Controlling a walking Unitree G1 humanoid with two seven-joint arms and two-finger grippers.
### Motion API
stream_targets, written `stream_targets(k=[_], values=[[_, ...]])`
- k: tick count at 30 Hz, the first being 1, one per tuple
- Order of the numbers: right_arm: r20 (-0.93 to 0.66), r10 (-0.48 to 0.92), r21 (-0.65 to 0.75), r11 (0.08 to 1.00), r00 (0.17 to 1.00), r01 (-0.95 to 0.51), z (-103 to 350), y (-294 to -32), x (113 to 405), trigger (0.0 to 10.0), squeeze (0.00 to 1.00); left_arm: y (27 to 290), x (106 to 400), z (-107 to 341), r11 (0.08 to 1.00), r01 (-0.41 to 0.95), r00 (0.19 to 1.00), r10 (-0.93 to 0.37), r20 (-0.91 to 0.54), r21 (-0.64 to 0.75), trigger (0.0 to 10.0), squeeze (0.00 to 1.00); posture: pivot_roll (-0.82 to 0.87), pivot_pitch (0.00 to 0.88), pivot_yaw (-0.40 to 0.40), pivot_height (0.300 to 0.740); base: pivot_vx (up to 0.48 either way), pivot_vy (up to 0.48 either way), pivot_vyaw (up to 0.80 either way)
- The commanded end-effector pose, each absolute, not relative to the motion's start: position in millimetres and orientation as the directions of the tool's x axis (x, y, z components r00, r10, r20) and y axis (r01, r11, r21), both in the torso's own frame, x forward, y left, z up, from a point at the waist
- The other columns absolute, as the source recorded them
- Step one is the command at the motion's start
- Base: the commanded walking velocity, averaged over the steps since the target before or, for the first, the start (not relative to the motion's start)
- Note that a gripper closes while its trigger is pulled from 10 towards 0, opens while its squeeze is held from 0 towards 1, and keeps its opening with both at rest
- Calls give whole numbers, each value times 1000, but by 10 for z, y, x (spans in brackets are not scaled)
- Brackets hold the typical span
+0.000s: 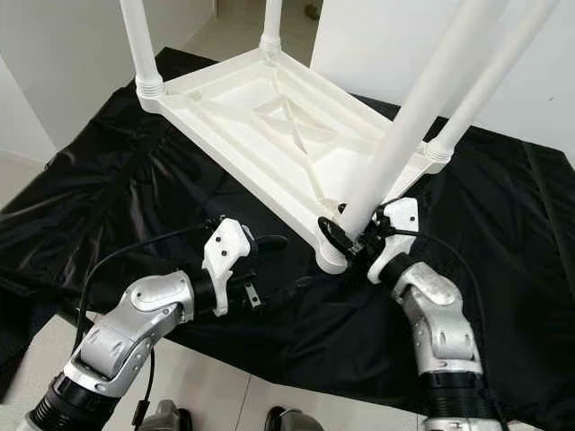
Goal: Building children table
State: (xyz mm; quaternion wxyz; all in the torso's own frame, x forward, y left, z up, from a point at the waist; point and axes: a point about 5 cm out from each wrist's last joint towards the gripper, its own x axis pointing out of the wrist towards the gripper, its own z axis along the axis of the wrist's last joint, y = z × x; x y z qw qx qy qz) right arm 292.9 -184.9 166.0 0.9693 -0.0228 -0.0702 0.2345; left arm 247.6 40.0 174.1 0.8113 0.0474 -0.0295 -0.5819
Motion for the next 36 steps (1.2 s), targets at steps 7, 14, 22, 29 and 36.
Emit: stream_targets(k=[7,14,22,29,36], values=[[99,78,31,996,992,-81,1587,-1846,2863,10000,0,367,2438,1721,310,946,312,-950,-8,93,10000,0,69,157,-93,740,0,0,0],[96,-129,3,992,987,129,1544,-1588,2688,10000,0,366,2442,1723,313,945,315,-949,-7,93,10000,0,67,160,-96,740,0,0,0],[100,-51,20,999,994,50,1576,-1537,2683,10000,0,357,2433,1715,305,948,307,-952,-9,88,10000,0,53,165,-90,740,0,0,0],[118,-15,57,998,993,8,1655,-1653,2754,10000,1000,356,2447,1729,309,947,311,-950,-4,89,10000,0,53,169,-94,740,0,0,0],[108,306,32,950,946,-311,1692,-1777,2797,10000,0,371,2444,1730,315,945,317,-949,-5,89,10000,0,57,170,-88,740,0,0,0]])
